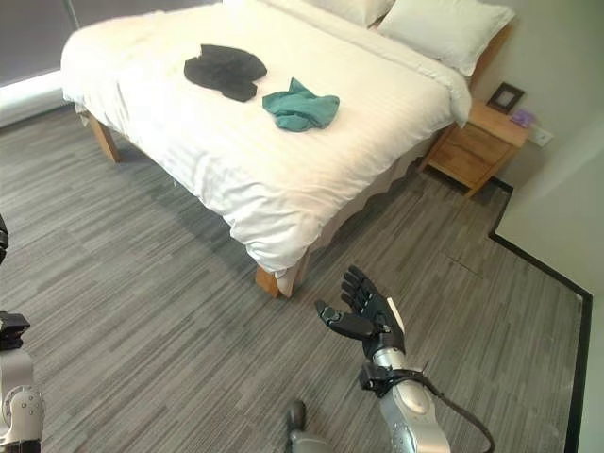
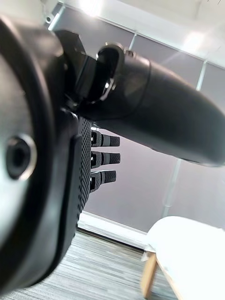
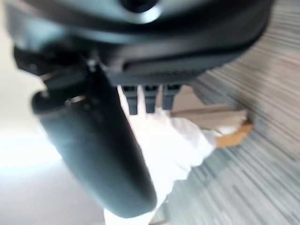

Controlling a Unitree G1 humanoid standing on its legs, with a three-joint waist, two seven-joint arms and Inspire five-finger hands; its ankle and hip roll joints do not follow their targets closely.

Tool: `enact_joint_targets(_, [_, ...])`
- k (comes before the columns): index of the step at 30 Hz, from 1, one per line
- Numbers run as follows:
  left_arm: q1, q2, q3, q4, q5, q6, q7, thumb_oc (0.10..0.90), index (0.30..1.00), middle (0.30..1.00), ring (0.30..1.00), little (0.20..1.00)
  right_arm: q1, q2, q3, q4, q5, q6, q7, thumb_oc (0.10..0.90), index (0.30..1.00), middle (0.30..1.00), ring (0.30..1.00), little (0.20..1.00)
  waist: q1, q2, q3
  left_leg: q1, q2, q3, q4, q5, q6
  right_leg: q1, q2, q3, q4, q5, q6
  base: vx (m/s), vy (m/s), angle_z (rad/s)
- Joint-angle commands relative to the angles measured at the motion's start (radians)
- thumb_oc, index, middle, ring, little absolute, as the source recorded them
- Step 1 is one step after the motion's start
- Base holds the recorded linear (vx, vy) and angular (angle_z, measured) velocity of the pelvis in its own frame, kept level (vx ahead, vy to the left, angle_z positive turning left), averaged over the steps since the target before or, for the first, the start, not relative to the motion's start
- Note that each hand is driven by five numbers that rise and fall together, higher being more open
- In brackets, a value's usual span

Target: Pick up bed clothes into laundry basket.

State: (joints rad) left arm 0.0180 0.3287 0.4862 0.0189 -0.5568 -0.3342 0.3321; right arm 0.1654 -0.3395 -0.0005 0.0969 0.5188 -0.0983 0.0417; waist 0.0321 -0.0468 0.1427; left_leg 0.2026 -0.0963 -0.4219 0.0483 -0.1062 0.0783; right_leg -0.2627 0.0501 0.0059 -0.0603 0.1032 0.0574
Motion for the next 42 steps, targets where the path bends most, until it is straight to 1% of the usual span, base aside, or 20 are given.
enact_joint_targets(1, [0.016,0.113,-0.009,-0.129,0.040,-0.100,-0.018,0.800,0.900,0.900,0.900,0.900,-0.046,-0.076,-0.117,-0.123,0.034,-0.107,0.015,0.800,0.900,0.900,0.900,0.900,0.001,-0.042,-0.093,0.036,0.152,-0.021,-0.027,0.038,-0.136,0.038,-0.097,-0.010,0.088,0.024,0.124,0.47,-0.241,0.63])
enact_joint_targets(3, [0.014,0.083,-0.033,-0.103,-0.028,-0.098,-0.055,0.800,0.900,0.900,0.900,0.900,-0.060,-0.110,-0.130,-0.126,0.029,-0.108,0.005,0.800,0.900,0.900,0.900,0.900,0.008,-0.026,-0.093,-0.019,0.194,0.014,0.138,0.174,-0.197,0.071,-0.100,-0.012,0.082,0.022,0.113,0.44,-0.161,0.49])
enact_joint_targets(4, [-0.009,0.061,-0.052,-0.114,-0.055,-0.108,-0.046,0.800,0.900,0.900,0.900,0.900,-0.082,-0.121,-0.139,-0.133,0.050,-0.127,-0.006,0.800,0.900,0.900,0.900,0.900,0.014,-0.036,-0.082,-0.099,0.196,0.031,0.251,0.256,-0.207,0.103,-0.110,-0.016,0.068,0.018,0.105,0.40,-0.226,0.62])
enact_joint_targets(5, [-0.015,0.061,-0.066,-0.122,-0.063,-0.102,-0.053,0.800,0.900,0.900,0.900,0.900,-0.094,-0.133,-0.145,-0.139,0.064,-0.131,-0.016,0.800,0.900,0.900,0.900,0.900,0.018,-0.055,-0.067,-0.182,0.186,0.044,0.311,0.278,-0.173,0.134,-0.117,-0.007,0.061,0.003,0.088,0.38,-0.314,0.47])
enact_joint_targets(7, [-0.024,0.064,-0.084,-0.128,-0.064,-0.093,-0.059,0.800,0.900,0.900,0.900,0.900,-0.124,-0.154,-0.154,-0.144,0.072,-0.143,-0.027,0.800,0.900,0.900,0.900,0.900,0.040,-0.074,-0.040,-0.256,0.167,0.063,0.385,0.262,-0.131,0.161,-0.119,0.011,0.058,-0.007,0.074,0.28,-0.210,0.38])
enact_joint_targets(8, [-0.018,0.088,-0.088,-0.141,-0.038,-0.075,-0.071,0.800,0.900,0.900,0.900,0.900,-0.174,-0.201,-0.159,-0.145,0.050,-0.136,-0.059,0.800,0.900,0.900,0.900,0.900,0.076,-0.083,-0.024,-0.326,0.111,0.072,0.374,0.214,-0.120,0.200,-0.118,0.021,0.045,-0.026,0.060,0.35,-0.118,-0.20])
enact_joint_targets(11, [-0.012,0.101,-0.090,-0.160,-0.055,-0.077,-0.105,0.800,0.900,0.900,0.900,0.900,-0.267,-0.268,-0.154,-0.163,0.061,-0.141,-0.063,0.800,0.900,0.900,0.900,0.900,0.113,-0.063,-0.033,-0.346,0.100,0.085,0.209,0.143,-0.146,0.248,-0.110,0.047,0.036,-0.067,0.056,0.46,-0.057,-0.47])
enact_joint_targets(13, [-0.010,0.114,-0.114,-0.185,-0.053,-0.081,-0.124,0.800,0.900,0.900,0.900,0.900,-0.284,-0.316,-0.145,-0.157,0.061,-0.139,-0.055,0.800,0.900,0.900,0.900,0.900,0.134,-0.047,-0.042,-0.340,0.097,0.082,0.026,0.174,-0.158,0.285,-0.085,0.063,0.039,-0.102,0.040,0.56,0.010,-0.16])
enact_joint_targets(14, [-0.025,0.140,-0.133,-0.203,-0.052,-0.090,-0.133,0.800,0.900,0.900,0.900,0.900,-0.306,-0.366,-0.132,-0.143,0.044,-0.127,-0.049,0.800,0.900,0.900,0.900,0.900,0.149,-0.025,-0.062,-0.367,0.056,0.045,-0.107,0.232,-0.165,0.318,-0.057,0.086,0.038,-0.131,0.032,0.61,0.069,-0.13])
enact_joint_targets(17, [-0.056,0.176,-0.145,-0.174,-0.060,-0.102,-0.132,0.800,0.900,0.900,0.900,0.900,-0.361,-0.435,-0.108,-0.098,0.055,-0.112,-0.036,0.800,0.900,0.900,0.900,0.900,0.158,-0.017,-0.082,-0.421,0.013,0.069,-0.136,0.255,-0.183,0.398,-0.069,0.129,0.023,-0.185,0.038,0.53,0.164,-0.44])
enact_joint_targets(21, [-0.040,0.231,-0.120,-0.177,-0.055,-0.105,-0.146,0.800,0.900,0.900,0.900,0.900,-0.436,-0.497,-0.095,0.010,0.035,-0.094,-0.047,0.800,0.900,0.900,0.900,0.900,0.195,-0.001,-0.114,-0.413,0.022,0.075,-0.122,0.293,-0.172,0.447,-0.122,0.166,0.037,-0.211,0.077,0.42,0.324,-0.41])
enact_joint_targets(23, [-0.029,0.234,-0.113,-0.179,-0.046,-0.106,-0.148,0.800,0.900,0.900,0.900,0.900,-0.444,-0.491,-0.085,0.053,0.025,-0.087,-0.051,0.800,0.900,0.900,0.900,0.900,0.198,-0.007,-0.126,-0.393,0.022,0.093,-0.114,0.284,-0.161,0.441,-0.156,0.165,0.058,-0.203,0.098,0.32,0.329,-0.47])
enact_joint_targets(24, [-0.015,0.254,-0.107,-0.195,-0.021,-0.091,-0.141,0.800,0.900,0.900,0.900,0.900,-0.456,-0.528,-0.085,0.094,-0.063,-0.056,-0.060,0.800,0.900,0.900,0.900,0.900,0.194,-0.027,-0.124,-0.349,0.006,0.130,-0.102,0.254,-0.140,0.385,-0.216,0.156,0.211,-0.084,0.127,0.21,0.238,-0.72])
enact_joint_targets(25, [-0.016,0.253,-0.106,-0.195,-0.020,-0.091,-0.140,0.800,0.900,0.900,0.900,0.900,-0.458,-0.529,-0.083,0.095,-0.063,-0.056,-0.060,0.800,0.900,0.900,0.900,0.900,0.198,-0.024,-0.127,-0.353,0.011,0.134,-0.103,0.257,-0.140,0.376,-0.213,0.162,0.212,-0.079,0.128,0.41,0.416,-0.54])
enact_joint_targets(26, [-0.023,0.298,-0.113,-0.196,-0.043,-0.091,-0.162,0.800,0.900,0.900,0.900,0.900,-0.519,-0.611,-0.036,0.165,-0.114,-0.020,-0.051,0.800,0.900,0.900,0.900,0.900,0.183,-0.016,-0.093,-0.292,0.016,0.155,-0.100,0.225,-0.127,0.291,-0.208,0.181,0.371,0.037,0.118,0.29,0.292,-0.66])
enact_joint_targets(27, [-0.030,0.302,-0.132,-0.195,-0.042,-0.086,-0.166,0.800,0.900,0.900,0.900,0.900,-0.559,-0.658,-0.007,0.210,-0.176,-0.009,-0.059,0.800,0.900,0.900,0.900,0.900,0.178,-0.015,-0.080,-0.271,0.017,0.155,-0.102,0.217,-0.121,0.270,-0.207,0.166,0.395,0.055,0.103,0.39,0.377,-0.43])
enact_joint_targets(30, [-0.031,0.318,-0.157,-0.237,-0.030,-0.069,-0.195,0.800,0.900,0.900,0.900,0.900,-0.668,-0.783,0.064,0.274,-0.370,0.016,-0.077,0.800,0.900,0.900,0.900,0.900,0.167,-0.021,-0.073,-0.227,0.036,0.159,-0.118,0.190,-0.104,0.215,-0.212,0.071,0.380,0.035,0.088,0.27,0.210,-0.34])
enact_joint_targets(32, [-0.037,0.314,-0.200,-0.303,-0.052,-0.070,-0.245,0.800,0.900,0.900,0.900,0.900,-0.790,-0.857,0.160,0.398,-0.450,0.020,-0.098,0.800,0.900,0.900,0.900,0.900,0.150,-0.025,-0.067,-0.212,0.034,0.138,-0.118,0.177,-0.094,0.176,-0.140,0.051,0.306,-0.020,0.086,0.30,0.102,-0.13])
enact_joint_targets(37, [-0.093,0.331,-0.313,-0.348,-0.064,-0.078,-0.295,0.800,0.900,0.900,0.900,0.900,-0.939,-0.923,0.348,0.566,-0.561,0.025,-0.122,0.800,0.900,0.900,0.900,0.900,0.102,-0.059,-0.037,-0.174,0.001,0.034,-0.106,0.144,-0.085,0.101,-0.011,0.154,0.109,-0.034,0.099,0.25,0.027,0.23])
enact_joint_targets(42, [-0.040,0.295,-0.298,-0.432,-0.082,-0.088,-0.319,0.800,0.900,0.900,0.900,0.900,-1.057,-0.915,0.455,0.632,-0.630,0.016,-0.139,0.800,0.900,0.900,0.900,0.900,0.142,-0.077,-0.059,-0.179,-0.016,0.001,-0.115,0.136,-0.094,0.179,-0.046,0.123,0.004,-0.006,0.095,0.17,-0.055,0.66])
